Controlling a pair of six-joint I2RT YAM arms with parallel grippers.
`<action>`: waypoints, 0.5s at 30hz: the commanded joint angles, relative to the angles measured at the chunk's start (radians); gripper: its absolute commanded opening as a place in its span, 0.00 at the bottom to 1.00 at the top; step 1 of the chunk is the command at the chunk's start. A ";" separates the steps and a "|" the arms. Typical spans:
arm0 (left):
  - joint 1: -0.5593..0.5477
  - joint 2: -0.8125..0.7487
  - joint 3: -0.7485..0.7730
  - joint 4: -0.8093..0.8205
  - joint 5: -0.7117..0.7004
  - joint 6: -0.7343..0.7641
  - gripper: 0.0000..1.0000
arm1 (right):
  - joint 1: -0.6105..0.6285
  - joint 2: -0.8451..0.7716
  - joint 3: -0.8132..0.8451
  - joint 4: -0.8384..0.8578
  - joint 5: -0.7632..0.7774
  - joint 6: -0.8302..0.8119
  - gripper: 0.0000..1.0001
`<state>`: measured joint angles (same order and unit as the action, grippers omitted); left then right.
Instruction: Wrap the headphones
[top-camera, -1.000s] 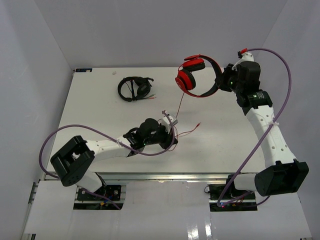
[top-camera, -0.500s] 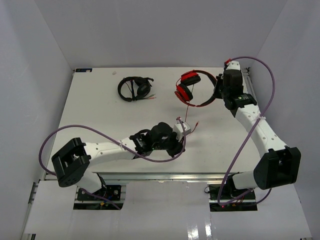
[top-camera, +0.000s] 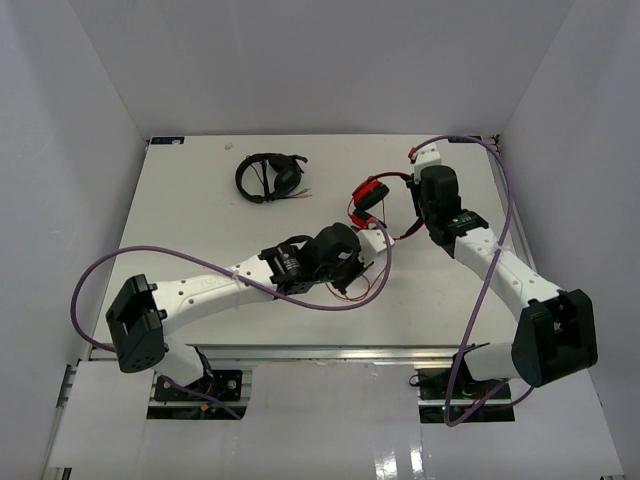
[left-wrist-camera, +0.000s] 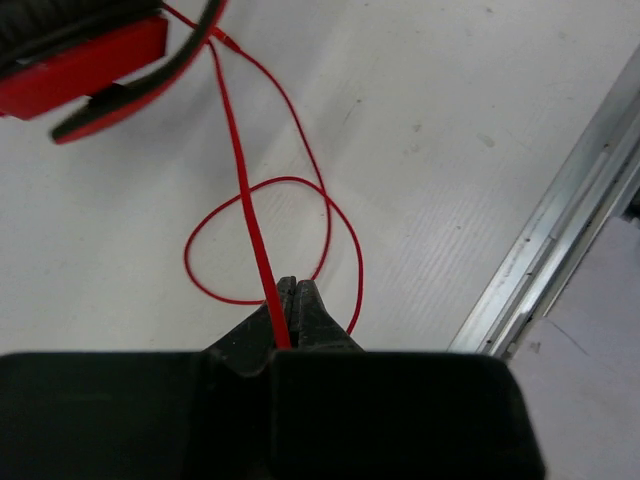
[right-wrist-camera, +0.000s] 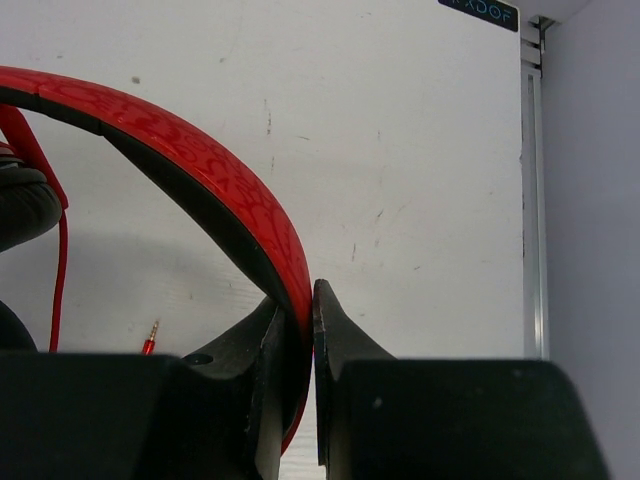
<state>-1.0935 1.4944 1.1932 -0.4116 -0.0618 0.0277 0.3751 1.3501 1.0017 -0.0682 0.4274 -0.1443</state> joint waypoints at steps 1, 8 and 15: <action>-0.006 -0.051 0.085 -0.127 -0.144 0.117 0.00 | 0.027 -0.092 -0.021 0.175 -0.084 -0.281 0.08; -0.006 -0.010 0.141 -0.113 -0.268 0.199 0.00 | 0.055 -0.142 -0.013 0.018 -0.333 -0.440 0.08; -0.003 -0.011 0.117 -0.008 -0.357 0.257 0.00 | 0.059 -0.167 -0.026 -0.081 -0.512 -0.465 0.08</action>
<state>-1.0954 1.5017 1.2987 -0.4910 -0.3337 0.2332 0.4302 1.2235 0.9657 -0.1318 0.0515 -0.5644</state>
